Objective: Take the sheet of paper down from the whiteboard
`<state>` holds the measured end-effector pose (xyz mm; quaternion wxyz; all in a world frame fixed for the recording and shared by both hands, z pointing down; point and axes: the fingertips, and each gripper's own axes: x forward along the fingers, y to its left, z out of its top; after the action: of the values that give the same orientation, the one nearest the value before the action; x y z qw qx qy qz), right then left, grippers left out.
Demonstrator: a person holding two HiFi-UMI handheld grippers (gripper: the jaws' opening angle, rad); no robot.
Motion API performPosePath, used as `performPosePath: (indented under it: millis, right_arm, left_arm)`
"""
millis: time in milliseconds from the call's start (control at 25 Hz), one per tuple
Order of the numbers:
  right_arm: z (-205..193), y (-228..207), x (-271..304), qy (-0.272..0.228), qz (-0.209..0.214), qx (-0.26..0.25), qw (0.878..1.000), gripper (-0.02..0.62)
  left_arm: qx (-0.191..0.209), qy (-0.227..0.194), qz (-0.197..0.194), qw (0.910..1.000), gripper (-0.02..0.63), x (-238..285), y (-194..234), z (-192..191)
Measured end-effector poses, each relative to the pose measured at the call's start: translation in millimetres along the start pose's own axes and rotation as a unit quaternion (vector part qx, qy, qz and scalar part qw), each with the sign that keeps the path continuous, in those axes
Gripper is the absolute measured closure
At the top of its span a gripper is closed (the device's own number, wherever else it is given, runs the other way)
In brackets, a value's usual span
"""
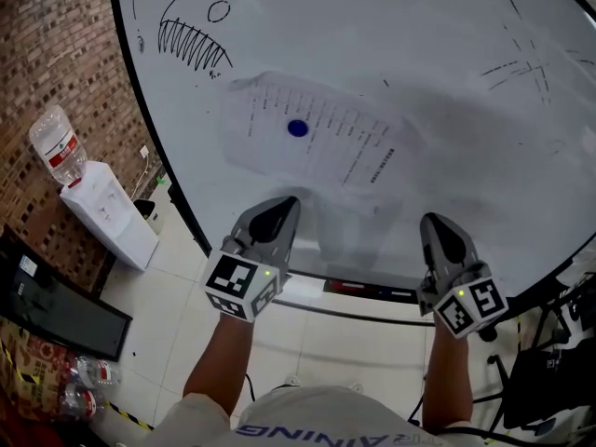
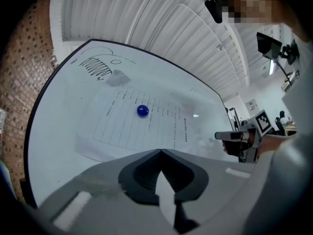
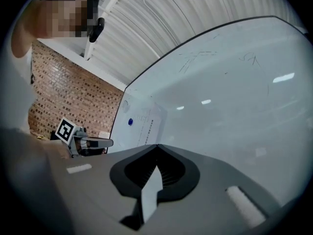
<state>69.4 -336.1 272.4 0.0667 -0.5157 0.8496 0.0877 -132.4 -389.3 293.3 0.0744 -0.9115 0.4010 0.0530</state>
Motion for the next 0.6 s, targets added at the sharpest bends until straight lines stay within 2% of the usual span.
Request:
performPosePath:
  millis: [200,400,600]
  right_arm:
    - [18.5,4.9,11.7,-0.014,0.018,-0.011,1.000,0.589]
    - [36.3,8.5,25.6,-0.021,0.032,-0.024,0.999,0.589]
    - [55.6,8.6,40.8,-0.031,0.045,-0.040,0.998,0.589]
  left_arm:
    - [0.032,-0.016,0.012,0.9993,0.604,8.4,5.9,26.7]
    - [0.107,-0.030,0.036,0.9932,0.604,14.7,15.4,67.5]
    - [0.134,-0.033,0.048,0.9893,0.603,24.8,23.9,90.4]
